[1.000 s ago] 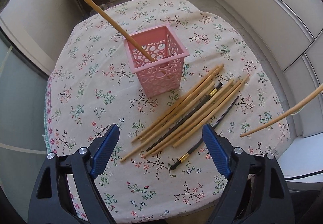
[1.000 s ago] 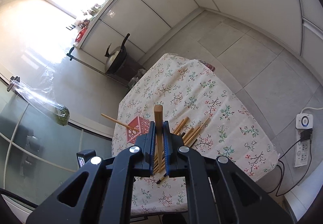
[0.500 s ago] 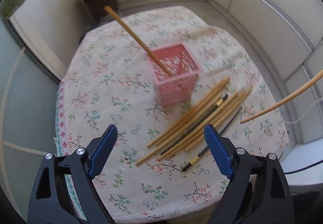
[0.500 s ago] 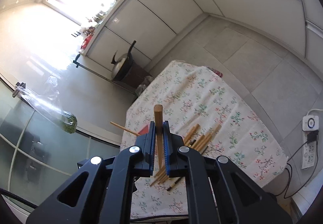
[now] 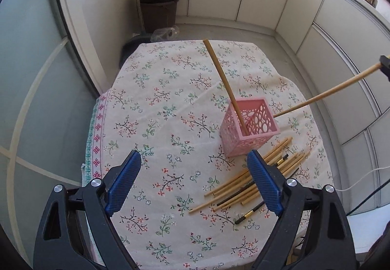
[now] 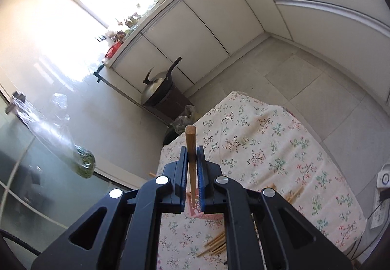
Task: Organize utensils
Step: 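Carry the chopstick upright over the pink basket with the right gripper and release, then lower the left gripper onto the pile and grasp another wooden chopstick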
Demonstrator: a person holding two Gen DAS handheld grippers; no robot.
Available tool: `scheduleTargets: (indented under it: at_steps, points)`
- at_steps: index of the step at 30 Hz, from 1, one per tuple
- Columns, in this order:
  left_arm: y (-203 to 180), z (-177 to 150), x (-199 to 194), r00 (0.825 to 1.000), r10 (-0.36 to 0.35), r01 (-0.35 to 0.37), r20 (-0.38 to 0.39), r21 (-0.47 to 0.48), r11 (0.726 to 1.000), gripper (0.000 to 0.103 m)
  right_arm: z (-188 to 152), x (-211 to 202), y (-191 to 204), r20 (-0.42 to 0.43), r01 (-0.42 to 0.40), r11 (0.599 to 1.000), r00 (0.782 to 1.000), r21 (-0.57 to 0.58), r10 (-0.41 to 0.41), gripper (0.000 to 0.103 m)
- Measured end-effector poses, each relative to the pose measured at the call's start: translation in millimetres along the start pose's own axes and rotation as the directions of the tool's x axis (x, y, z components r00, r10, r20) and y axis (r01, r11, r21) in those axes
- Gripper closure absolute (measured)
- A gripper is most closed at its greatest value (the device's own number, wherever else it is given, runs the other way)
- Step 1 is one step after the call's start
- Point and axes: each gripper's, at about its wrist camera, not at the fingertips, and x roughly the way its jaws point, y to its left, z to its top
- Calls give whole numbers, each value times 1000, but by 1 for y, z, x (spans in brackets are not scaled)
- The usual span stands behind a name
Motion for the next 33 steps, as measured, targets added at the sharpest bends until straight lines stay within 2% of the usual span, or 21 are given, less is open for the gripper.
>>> scheduleTargets:
  at_steps: [4, 6, 9, 12, 16, 18, 20, 22, 23, 24, 26, 28, 29, 30, 31, 32, 33]
  points:
    - [2, 4, -7, 999, -22, 22, 24, -15, 1000, 18, 0, 43, 12, -23, 68, 996, 997, -50, -69, 87]
    - [-1, 5, -12, 998, -41, 42, 43, -17, 999, 18, -4, 58, 3, -43, 54, 998, 998, -16, -54, 84]
    - [-5, 5, -21, 994, -71, 72, 81, -7, 997, 18, -13, 55, -3, -66, 29, 1000, 997, 2, -29, 79]
    - [-8, 5, -25, 992, -89, 90, 93, -4, 996, 18, -23, 35, 0, -42, 29, 998, 999, -57, -31, 77]
    - [-21, 4, -26, 989, -106, 104, 100, 23, 994, 17, -42, 3, -8, -21, 15, 998, 1000, -69, -16, 67]
    - [-32, 3, -26, 989, -114, 110, 96, 50, 993, 15, -51, -8, -18, -30, 25, 999, 999, -44, -26, 60]
    - [-42, 0, -24, 989, -117, 110, 87, 79, 991, 15, -61, -21, -34, -54, 22, 1000, 998, 9, -21, 46]
    - [-55, -3, -20, 990, -120, 111, 71, 115, 987, 14, -66, -36, -46, -77, -48, 998, 996, 47, 52, 40]
    - [-59, -5, -18, 991, -121, 113, 63, 129, 985, 14, -69, -52, -47, -77, -117, 993, 990, 32, 119, 38]
    - [-65, -6, -15, 991, -123, 114, 50, 146, 983, 13, -70, -65, -45, -64, -149, 989, 987, 1, 148, 35]
    - [-78, -11, -7, 992, -127, 122, 15, 189, 974, 12, -78, -107, -38, 27, -166, 981, 985, -98, 170, 16]
    - [-94, -16, 3, 991, -129, 132, -26, 226, 965, 11, -84, -134, -36, 115, -115, 982, 985, -149, 132, 7]
    - [-102, -18, 8, 990, -133, 139, -43, 241, 960, 10, -87, -143, -38, 160, -57, 985, 984, -162, 83, 6]
    - [-113, -21, 15, 987, -143, 157, -71, 264, 952, 9, -89, -148, -42, 209, 51, 986, 978, -159, -17, 6]
    - [-120, -24, 20, 985, -149, 169, -92, 280, 945, 9, -89, -147, -48, 243, 171, 975, 961, -140, -133, 6]
    - [-130, -26, 27, 982, -150, 178, -114, 299, 938, 9, -88, -141, -55, 259, 290, 949, 933, -121, -252, 6]
    - [-140, -28, 33, 980, -150, 185, -134, 317, 930, 8, -87, -134, -64, 258, 372, 922, 906, -107, -335, 6]
